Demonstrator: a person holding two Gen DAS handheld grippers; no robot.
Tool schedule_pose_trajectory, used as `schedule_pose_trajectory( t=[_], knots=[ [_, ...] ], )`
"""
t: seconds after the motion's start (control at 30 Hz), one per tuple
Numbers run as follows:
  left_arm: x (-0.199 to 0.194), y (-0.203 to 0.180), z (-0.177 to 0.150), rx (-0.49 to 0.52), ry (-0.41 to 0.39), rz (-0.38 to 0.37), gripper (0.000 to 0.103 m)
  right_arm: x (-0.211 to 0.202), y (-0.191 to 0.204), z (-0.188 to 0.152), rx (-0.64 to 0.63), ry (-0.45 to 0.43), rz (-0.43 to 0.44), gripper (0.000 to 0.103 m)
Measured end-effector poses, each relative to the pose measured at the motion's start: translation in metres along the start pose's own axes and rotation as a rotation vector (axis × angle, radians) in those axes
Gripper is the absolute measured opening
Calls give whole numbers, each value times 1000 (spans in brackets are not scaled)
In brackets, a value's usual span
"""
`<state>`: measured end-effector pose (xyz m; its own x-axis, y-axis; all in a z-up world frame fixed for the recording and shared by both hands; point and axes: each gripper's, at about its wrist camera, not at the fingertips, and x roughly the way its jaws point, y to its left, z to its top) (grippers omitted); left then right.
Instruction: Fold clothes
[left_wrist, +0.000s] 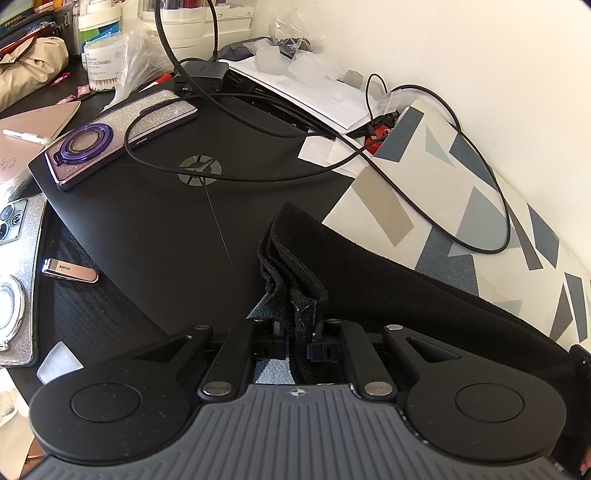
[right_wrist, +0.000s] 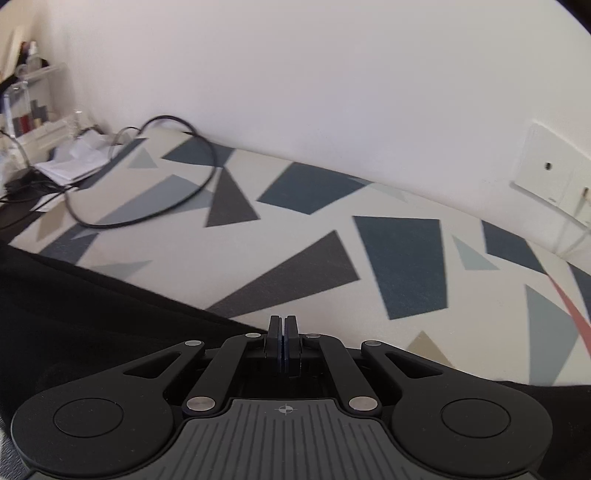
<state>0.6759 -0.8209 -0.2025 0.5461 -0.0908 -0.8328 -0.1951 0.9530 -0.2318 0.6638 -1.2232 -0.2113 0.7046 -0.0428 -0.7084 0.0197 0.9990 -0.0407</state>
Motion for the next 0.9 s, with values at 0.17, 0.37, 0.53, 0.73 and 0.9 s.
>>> schedule_pose_trajectory(
  t=[0.17,0.37,0.53,0.73,0.9],
  knots=[
    [0,2,0,-19,-2,-10,9,-3,-29,-1,187,-13,-88,1],
    [0,2,0,-13,0,-11,9,-41,-54,-8,363,-139,-151,33],
    [0,3,1,-6,5,-16,9,-81,-65,-26,472,-217,-263,48],
    [1,5,2,6,15,-28,9,-132,-94,-63,686,-266,-435,51],
    [1,7,3,-16,24,-37,9,-161,-106,-96,830,-266,-563,52]
  ],
)
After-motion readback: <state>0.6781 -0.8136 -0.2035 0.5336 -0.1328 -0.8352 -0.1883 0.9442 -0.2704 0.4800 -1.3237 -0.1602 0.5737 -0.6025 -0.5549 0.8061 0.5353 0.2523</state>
